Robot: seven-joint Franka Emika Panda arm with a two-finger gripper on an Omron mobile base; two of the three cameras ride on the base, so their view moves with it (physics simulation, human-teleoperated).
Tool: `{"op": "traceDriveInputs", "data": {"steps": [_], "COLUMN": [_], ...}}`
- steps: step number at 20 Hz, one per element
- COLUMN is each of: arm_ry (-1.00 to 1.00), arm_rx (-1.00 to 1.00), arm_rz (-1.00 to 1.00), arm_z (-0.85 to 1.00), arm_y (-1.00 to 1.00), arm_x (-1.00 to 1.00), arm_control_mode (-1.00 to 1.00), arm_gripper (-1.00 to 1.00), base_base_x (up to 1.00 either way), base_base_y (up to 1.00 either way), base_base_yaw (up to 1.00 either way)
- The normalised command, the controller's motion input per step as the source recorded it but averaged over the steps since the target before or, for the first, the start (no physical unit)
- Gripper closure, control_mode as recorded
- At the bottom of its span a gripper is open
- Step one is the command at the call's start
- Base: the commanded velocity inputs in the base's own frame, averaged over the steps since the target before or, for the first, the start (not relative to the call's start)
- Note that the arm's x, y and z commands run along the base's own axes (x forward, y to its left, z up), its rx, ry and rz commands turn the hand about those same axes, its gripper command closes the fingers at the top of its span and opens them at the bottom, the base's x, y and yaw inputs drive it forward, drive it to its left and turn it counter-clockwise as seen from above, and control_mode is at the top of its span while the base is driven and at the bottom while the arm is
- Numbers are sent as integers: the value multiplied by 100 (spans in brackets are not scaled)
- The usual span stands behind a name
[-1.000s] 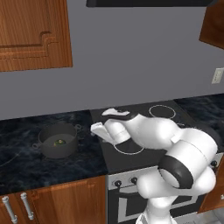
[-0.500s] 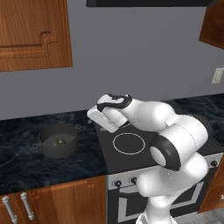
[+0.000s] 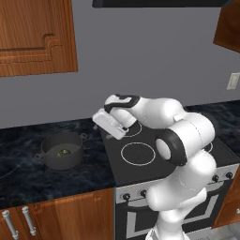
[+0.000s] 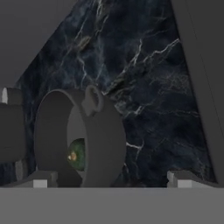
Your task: Turn on the sink faucet. Then move the squash from the counter to the sink. Turn off the sink. Move the vegetable from the sink to the pot next to the stove. Finally move the pot to the front left burner.
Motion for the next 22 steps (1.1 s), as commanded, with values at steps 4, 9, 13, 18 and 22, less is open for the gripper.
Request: {"op": "traceDriveInputs", "data": {"steps": [4,9,13,18,22], "arm_ry": [5,0,0,0,0], "arm_rx": [0,0,3,3,4], "arm_rz": [5,6,7,7,9], "arm_z": [-20,-32,-16,-12,-12], "arm_y": [25,28,19,18,18], "arm_x": [17,10,14,18,16], "arm_control_mode": [-100,-100,-100,-100,-100], "arm_gripper": [-100,-100,-100,-100,-100], "base_base_x": [0,0,0,0,0], "base_base_y": [0,0,0,0,0], "base_base_yaw": [0,0,0,0,0]}}
